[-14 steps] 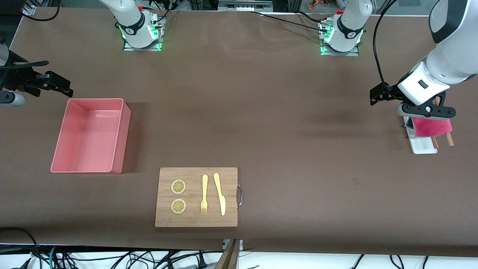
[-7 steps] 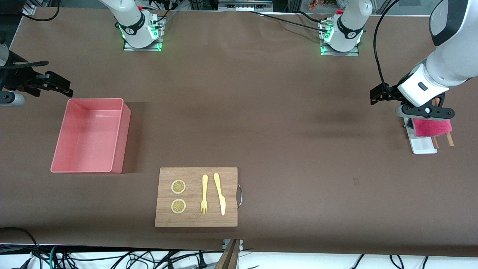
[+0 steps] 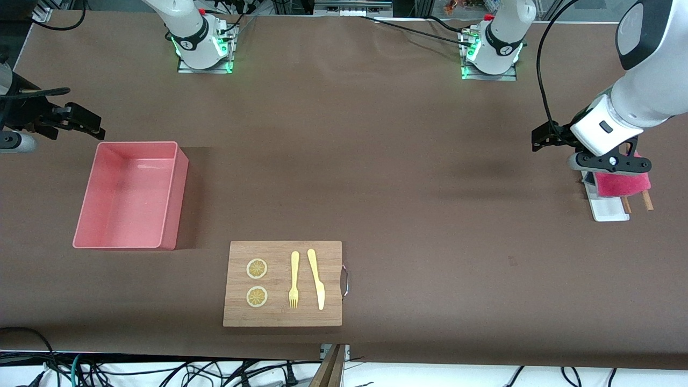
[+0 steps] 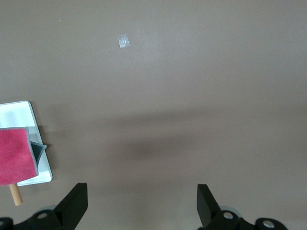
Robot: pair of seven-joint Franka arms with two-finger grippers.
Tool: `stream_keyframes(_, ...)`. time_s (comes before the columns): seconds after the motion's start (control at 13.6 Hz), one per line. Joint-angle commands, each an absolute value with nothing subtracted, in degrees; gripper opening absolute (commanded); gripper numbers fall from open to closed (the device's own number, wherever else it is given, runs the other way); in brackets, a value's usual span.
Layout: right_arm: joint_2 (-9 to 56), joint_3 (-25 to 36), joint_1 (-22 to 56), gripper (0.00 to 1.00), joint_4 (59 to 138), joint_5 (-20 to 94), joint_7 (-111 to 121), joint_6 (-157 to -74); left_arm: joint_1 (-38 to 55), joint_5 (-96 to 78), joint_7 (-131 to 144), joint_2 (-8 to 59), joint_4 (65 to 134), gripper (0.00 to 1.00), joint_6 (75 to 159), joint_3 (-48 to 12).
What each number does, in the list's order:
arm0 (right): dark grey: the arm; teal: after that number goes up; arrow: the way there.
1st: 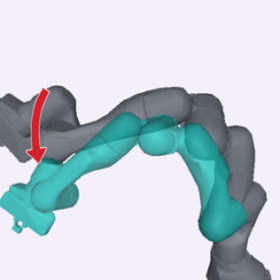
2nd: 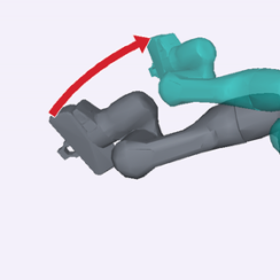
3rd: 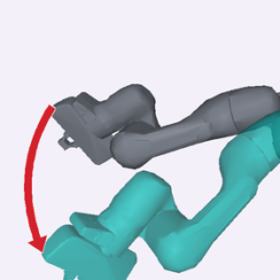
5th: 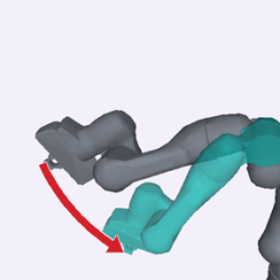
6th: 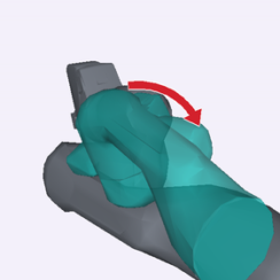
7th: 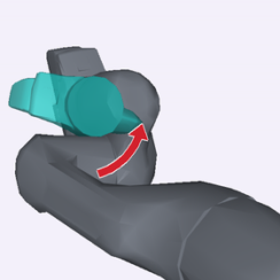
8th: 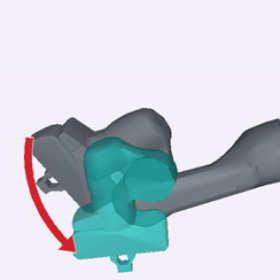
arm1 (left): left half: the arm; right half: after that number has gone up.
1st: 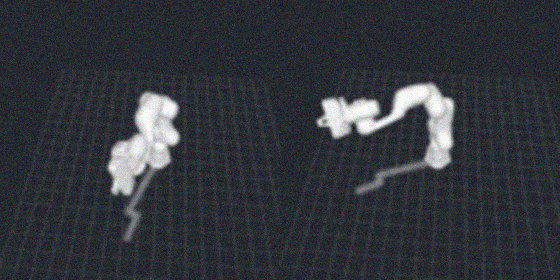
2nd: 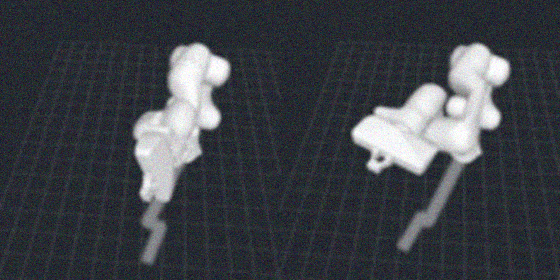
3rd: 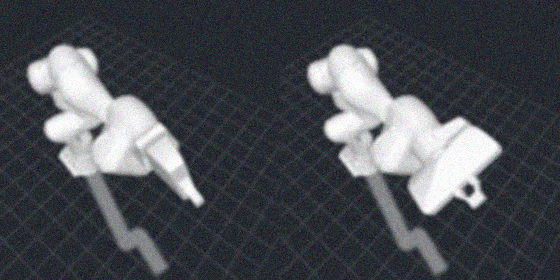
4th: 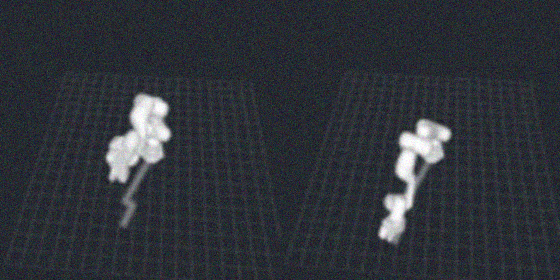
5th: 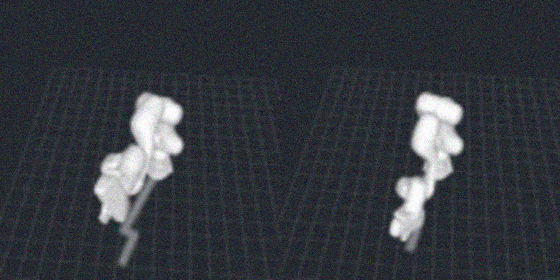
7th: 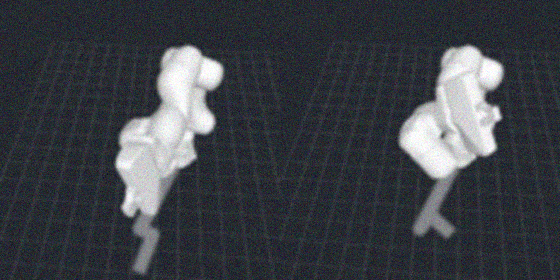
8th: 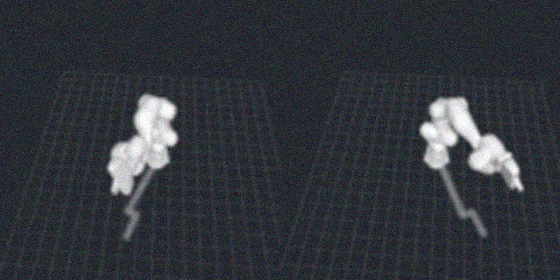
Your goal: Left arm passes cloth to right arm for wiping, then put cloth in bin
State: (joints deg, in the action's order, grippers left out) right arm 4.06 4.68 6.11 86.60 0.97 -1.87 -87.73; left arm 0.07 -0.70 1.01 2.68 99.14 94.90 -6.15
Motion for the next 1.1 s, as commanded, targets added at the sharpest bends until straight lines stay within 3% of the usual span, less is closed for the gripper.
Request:
stream_keyframes(0.0,4.7,4.6,5.8,1.00,85.4,0.8,-1.3,-87.6,0.5,0.5,1.5,2.6,98.9,1.00,92.5,-6.0)
stream_keyframes(0.51,4.8,4.5,5.4,1.00,85.3,0.9,-1.3,-87.6,0.4,8.3,1.6,5.3,99.0,1.00,88.6,-5.9)
stream_keyframes(1.03,4.8,4.6,5.3,1.00,85.3,1.3,-1.2,-87.6,0.3,27.9,14.0,15.1,99.1,1.00,89.9,-5.6)
